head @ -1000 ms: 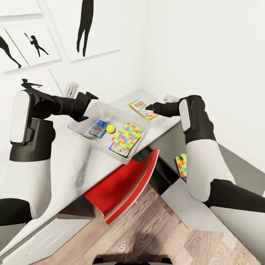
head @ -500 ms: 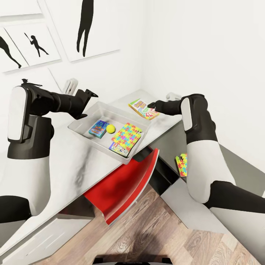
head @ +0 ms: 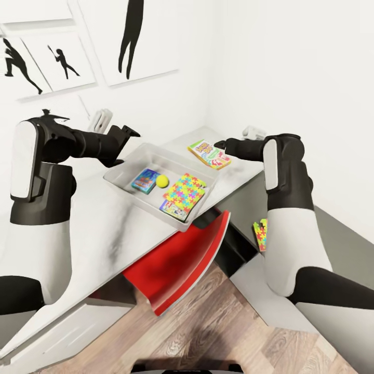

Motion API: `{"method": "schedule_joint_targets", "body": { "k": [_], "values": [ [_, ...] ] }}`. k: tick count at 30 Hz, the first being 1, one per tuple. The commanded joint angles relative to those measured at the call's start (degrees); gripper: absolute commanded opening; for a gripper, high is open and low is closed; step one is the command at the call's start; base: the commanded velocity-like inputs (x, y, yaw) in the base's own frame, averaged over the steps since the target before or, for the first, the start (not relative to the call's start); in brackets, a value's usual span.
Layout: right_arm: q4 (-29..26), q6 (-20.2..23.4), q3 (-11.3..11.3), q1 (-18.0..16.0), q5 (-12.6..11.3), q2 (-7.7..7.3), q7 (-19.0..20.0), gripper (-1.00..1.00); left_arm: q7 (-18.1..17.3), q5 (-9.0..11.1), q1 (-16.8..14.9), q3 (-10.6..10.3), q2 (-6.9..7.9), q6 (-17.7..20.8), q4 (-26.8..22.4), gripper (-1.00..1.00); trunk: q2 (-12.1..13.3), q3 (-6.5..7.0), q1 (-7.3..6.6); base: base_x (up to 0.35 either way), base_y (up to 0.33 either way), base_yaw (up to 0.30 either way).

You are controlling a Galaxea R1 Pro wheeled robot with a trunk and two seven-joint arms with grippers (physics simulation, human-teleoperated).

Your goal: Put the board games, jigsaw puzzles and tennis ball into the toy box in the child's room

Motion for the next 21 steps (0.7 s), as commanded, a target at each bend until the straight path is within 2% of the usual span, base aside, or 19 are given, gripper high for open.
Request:
{"method": "schedule_joint_targets", "body": {
  "k": [1, 6, 14, 21],
  "values": [
    [-0.05, 0.26, -0.17, -0.05, -0.14, 0.06, 0.03, 1.0, 0.38, 0.2, -0.07, -0.04, 0.03, 0.54, -0.02, 1.0, -0.1, -0.09, 0.04, 0.0, 0.0, 0.209],
    [-1.68, 0.26, -0.2, 0.18, -0.12, 0.04, 0.01, 1.0, 0.3, 0.16, 0.1, -0.67, -0.11, 0.89, -0.41, 1.0, -0.1, -0.09, 0.04, 0.0, 0.0, 0.243],
    [-3.24, 0.26, -0.6, 0.36, -0.08, -0.05, -0.01, 1.0, 0.13, 0.11, 0.13, -4.61, -0.33, 1.4, -0.41, 1.0, -0.1, -0.09, 0.04, 0.0, 0.0, 0.276],
    [-3.71, 0.26, -0.8, 0.42, -0.07, -0.11, -0.01, 1.0, 0.07, 0.12, 0.07, -6.35, -0.68, 1.51, -0.32, 1.0, -0.1, -0.09, 0.04, 0.0, 0.0, 0.292]
  ]
}}
